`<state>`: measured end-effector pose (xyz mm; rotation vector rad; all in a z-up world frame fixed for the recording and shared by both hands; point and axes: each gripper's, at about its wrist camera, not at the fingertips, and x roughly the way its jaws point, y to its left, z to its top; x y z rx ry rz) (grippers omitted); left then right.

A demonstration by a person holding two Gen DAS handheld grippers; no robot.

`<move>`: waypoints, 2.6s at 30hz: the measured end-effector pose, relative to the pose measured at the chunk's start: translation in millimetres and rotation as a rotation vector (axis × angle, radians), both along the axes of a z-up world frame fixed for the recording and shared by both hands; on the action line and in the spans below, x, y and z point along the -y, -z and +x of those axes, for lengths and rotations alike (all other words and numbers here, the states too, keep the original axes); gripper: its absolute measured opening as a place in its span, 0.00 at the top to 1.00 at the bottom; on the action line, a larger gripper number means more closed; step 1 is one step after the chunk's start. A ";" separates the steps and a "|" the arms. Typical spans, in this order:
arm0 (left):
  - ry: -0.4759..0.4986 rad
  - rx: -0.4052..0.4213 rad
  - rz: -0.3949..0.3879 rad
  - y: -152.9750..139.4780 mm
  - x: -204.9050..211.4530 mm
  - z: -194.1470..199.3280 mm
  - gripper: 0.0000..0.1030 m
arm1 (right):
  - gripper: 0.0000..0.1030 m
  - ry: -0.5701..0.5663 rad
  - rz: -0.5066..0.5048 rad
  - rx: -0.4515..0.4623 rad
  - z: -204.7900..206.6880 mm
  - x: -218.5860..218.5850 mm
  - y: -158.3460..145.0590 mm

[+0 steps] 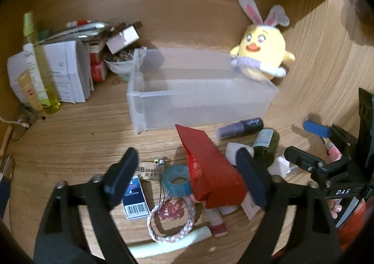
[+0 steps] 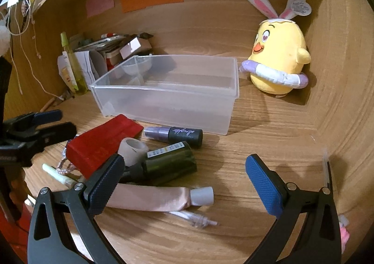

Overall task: Organize objects
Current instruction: 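Reach the left tool to the red pouch while the right tool reaches the green bottle, then grasp the red pouch with the left tool while the right tool grasps the green bottle, then carry both items into the clear bin and open both tools to release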

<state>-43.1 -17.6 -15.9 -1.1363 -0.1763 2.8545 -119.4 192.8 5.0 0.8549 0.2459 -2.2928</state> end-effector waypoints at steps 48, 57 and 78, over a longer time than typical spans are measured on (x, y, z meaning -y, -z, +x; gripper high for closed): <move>-0.081 0.151 0.219 20.7 14.3 -41.8 0.87 | 0.45 -0.126 -0.024 0.091 -24.5 15.6 11.3; -0.104 0.095 0.214 8.1 18.3 -24.4 0.89 | 0.45 -0.091 -0.059 0.071 -22.6 8.0 1.4; -0.123 -0.069 0.186 -48.6 22.7 -20.5 0.89 | 0.45 -0.069 -0.170 -0.019 -23.5 7.8 -43.2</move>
